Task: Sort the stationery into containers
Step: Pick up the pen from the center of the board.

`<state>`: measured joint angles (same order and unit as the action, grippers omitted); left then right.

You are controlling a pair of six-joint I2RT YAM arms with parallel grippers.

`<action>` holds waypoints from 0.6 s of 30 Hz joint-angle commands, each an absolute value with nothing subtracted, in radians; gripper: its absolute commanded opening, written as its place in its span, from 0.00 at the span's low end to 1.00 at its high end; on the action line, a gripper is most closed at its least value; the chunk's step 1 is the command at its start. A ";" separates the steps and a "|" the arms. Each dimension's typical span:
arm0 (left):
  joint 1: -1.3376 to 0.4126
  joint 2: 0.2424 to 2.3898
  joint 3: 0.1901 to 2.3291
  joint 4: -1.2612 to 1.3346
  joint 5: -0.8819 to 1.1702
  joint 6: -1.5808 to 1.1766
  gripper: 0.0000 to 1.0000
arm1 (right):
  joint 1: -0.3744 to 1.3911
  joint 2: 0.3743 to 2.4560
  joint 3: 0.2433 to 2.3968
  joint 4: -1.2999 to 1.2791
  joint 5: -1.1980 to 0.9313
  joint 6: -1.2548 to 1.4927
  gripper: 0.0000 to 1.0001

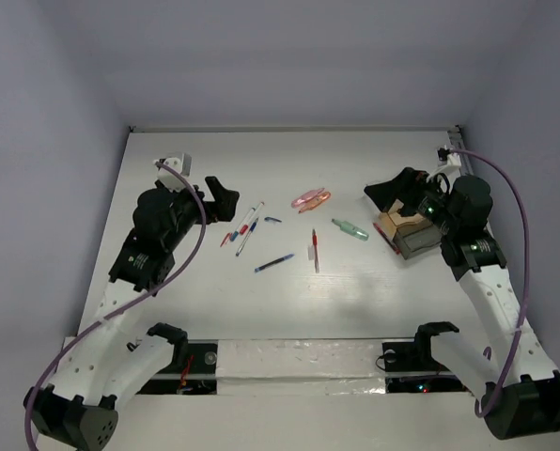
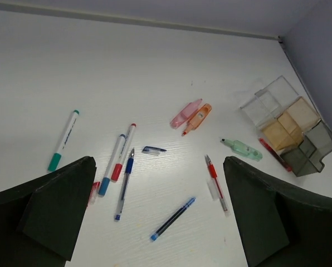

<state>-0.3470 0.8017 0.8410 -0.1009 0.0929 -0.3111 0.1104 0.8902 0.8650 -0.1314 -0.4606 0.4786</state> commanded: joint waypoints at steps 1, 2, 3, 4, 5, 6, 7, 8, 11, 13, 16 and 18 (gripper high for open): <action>-0.351 0.845 0.911 -0.118 0.061 -0.285 0.99 | 0.104 0.859 0.850 -0.112 -0.482 0.471 1.00; -0.351 0.880 0.919 -0.136 0.060 -0.279 0.99 | 0.104 0.858 0.839 -0.112 -0.486 0.474 1.00; -0.351 0.903 0.942 -0.149 0.046 -0.261 0.99 | 0.104 0.854 0.835 -0.110 -0.497 0.476 0.99; -0.351 0.922 0.948 -0.158 0.035 -0.255 0.99 | 0.104 0.848 0.827 -0.107 -0.499 0.479 0.97; -0.351 0.957 0.953 -0.161 0.023 -0.249 0.99 | 0.104 0.838 0.815 -0.100 -0.500 0.482 0.96; -0.351 0.977 0.956 -0.161 -0.030 -0.232 0.99 | 0.104 0.833 0.810 -0.094 -0.506 0.486 0.95; -0.351 1.020 0.957 -0.164 -0.061 -0.226 0.99 | 0.104 0.825 0.804 -0.077 -0.511 0.492 0.94; -0.351 1.043 0.957 -0.163 -0.104 -0.218 0.99 | 0.104 0.822 0.796 -0.069 -0.517 0.495 0.93; -0.310 1.165 0.976 -0.181 -0.130 -0.199 0.99 | 0.104 0.822 0.787 -0.054 -0.526 0.502 0.92; -0.257 1.230 0.995 -0.189 -0.084 -0.193 0.99 | 0.104 0.824 0.773 -0.048 -0.538 0.503 0.92; -0.204 1.344 1.023 -0.196 -0.060 -0.172 0.95 | 0.104 0.818 0.744 -0.023 -0.561 0.511 0.91; -0.184 1.461 1.058 -0.207 -0.080 -0.149 0.83 | 0.104 0.798 0.700 0.039 -0.586 0.520 0.91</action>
<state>-0.2050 1.3960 0.9817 -0.1864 -0.0589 -0.1940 0.1104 0.8303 0.7395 -0.0769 -0.5320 0.5022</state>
